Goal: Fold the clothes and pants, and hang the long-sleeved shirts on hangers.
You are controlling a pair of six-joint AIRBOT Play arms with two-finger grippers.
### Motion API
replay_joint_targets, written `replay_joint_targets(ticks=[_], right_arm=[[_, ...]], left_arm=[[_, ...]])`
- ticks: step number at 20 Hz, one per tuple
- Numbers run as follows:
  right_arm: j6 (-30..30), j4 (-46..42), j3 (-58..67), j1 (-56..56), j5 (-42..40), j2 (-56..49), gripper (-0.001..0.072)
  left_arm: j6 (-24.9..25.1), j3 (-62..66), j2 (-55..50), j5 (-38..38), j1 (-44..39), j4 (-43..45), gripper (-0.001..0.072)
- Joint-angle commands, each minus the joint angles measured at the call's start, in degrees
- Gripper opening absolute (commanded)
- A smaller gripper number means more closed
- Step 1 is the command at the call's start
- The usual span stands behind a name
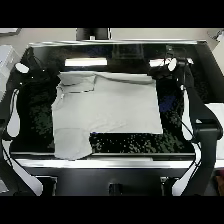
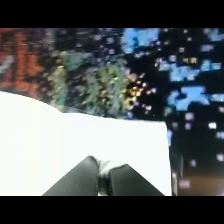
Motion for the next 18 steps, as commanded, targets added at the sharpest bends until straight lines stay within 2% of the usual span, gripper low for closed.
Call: replay_joint_targets(ticks=[1,3,7,10,15,18], right_arm=[[0.74,-1.18,0.04,-0.02,-0.22,-1.09,0.0034],[0.74,-1.55,0.04,-0.02,4.81,0.90,0.0035],[2.29,-4.46,0.04,-0.04,19.85,4.63,0.0035],[2.91,-3.69,0.02,-1.20,28.35,5.14,0.0035],[2.23,-3.82,-0.46,-2.08,28.48,2.47,0.0035],[2.25,-3.89,-0.50,-2.10,28.76,-0.85,0.0035]], left_arm=[[1.05,0.09,-1.38,0.61,0.68,0.46,0.0016],[1.07,0.09,0.96,-4.59,2.36,0.70,0.0016],[0.76,0.04,4.72,-21.55,5.51,0.79,0.0016],[0.57,-0.15,4.92,-31.41,5.62,1.68,0.0016],[-3.10,-0.26,4.85,-34.86,2.91,7.54,0.0016],[-3.56,-0.46,4.24,-35.74,1.55,8.83,0.0016]])
